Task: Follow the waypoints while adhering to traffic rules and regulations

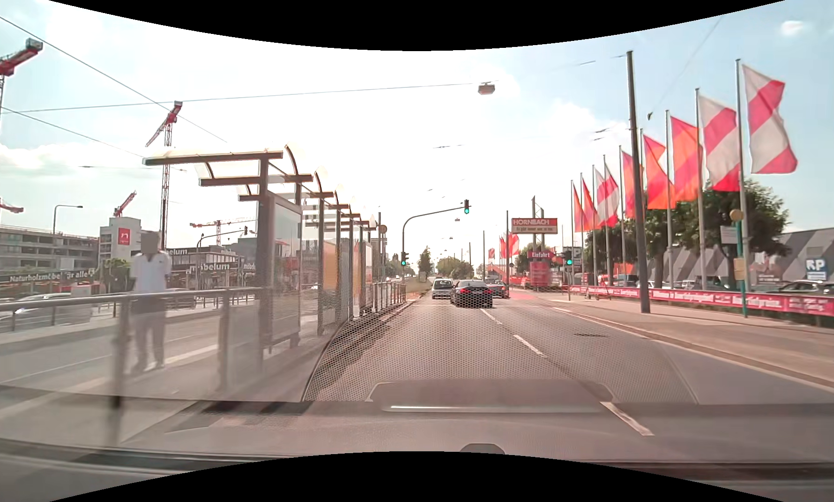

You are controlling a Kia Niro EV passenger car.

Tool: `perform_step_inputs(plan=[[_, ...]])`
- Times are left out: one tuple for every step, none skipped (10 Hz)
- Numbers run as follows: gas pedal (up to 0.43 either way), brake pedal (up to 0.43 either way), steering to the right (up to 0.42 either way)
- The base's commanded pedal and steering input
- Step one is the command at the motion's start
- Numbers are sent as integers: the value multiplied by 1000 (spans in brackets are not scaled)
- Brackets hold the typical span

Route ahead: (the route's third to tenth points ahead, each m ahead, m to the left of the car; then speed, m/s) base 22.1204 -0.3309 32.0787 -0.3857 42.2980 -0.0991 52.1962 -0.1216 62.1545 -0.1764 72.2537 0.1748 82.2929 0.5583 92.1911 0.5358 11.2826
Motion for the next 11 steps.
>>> perform_step_inputs(plan=[[189, 0, -5], [189, 0, -5], [118, 0, -4], [110, 0, -5], [67, 0, -5], [59, 0, -5], [0, 0, -5], [0, 0, -5], [0, 0, -4], [0, 0, -5], [0, 0, -5]])
